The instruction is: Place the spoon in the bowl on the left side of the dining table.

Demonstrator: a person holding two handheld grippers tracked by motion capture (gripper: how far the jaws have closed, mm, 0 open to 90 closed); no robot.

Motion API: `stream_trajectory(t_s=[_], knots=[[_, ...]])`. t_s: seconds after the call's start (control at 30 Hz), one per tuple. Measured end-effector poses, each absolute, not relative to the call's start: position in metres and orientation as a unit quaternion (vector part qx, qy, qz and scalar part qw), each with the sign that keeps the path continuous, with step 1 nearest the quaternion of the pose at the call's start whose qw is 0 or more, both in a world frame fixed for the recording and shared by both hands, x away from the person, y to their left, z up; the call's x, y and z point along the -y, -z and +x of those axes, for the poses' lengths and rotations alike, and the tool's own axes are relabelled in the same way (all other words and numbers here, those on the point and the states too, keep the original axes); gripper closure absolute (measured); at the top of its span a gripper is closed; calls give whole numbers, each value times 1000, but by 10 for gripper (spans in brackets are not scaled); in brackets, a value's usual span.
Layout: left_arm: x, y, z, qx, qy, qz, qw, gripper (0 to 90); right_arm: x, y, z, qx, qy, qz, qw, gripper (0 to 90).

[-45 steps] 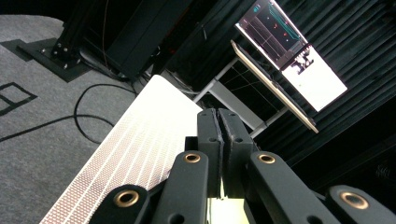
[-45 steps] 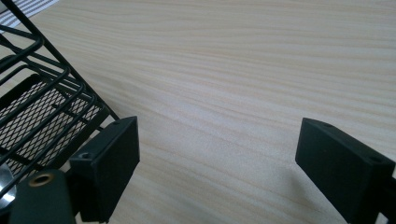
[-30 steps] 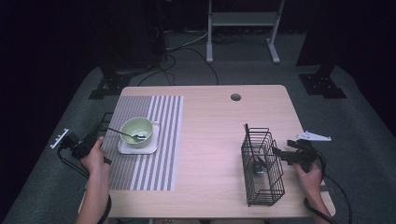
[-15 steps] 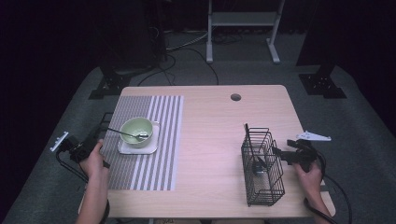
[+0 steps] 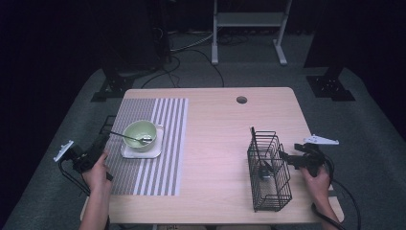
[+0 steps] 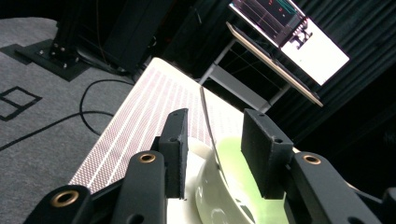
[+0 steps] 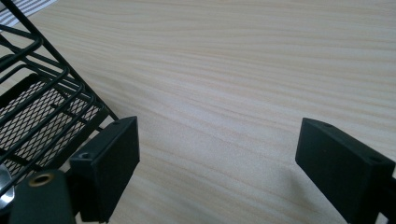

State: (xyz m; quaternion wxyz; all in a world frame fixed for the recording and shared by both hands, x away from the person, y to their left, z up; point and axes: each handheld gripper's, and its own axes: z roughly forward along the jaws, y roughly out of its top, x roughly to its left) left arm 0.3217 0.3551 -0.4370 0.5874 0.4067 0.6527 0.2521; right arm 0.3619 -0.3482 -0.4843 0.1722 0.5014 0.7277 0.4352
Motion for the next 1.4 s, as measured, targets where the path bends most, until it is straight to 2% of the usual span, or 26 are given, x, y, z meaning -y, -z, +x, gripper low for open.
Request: stream_trajectory(t_s=[0.63,1.4], knots=[[-333,436,307,-616,-246,459,592,566,348,484,362,-728,-434,502,173,126],[-308,442,294,-605,-250,516,553,298,348,484,362,-728,-432,502,175,126]])
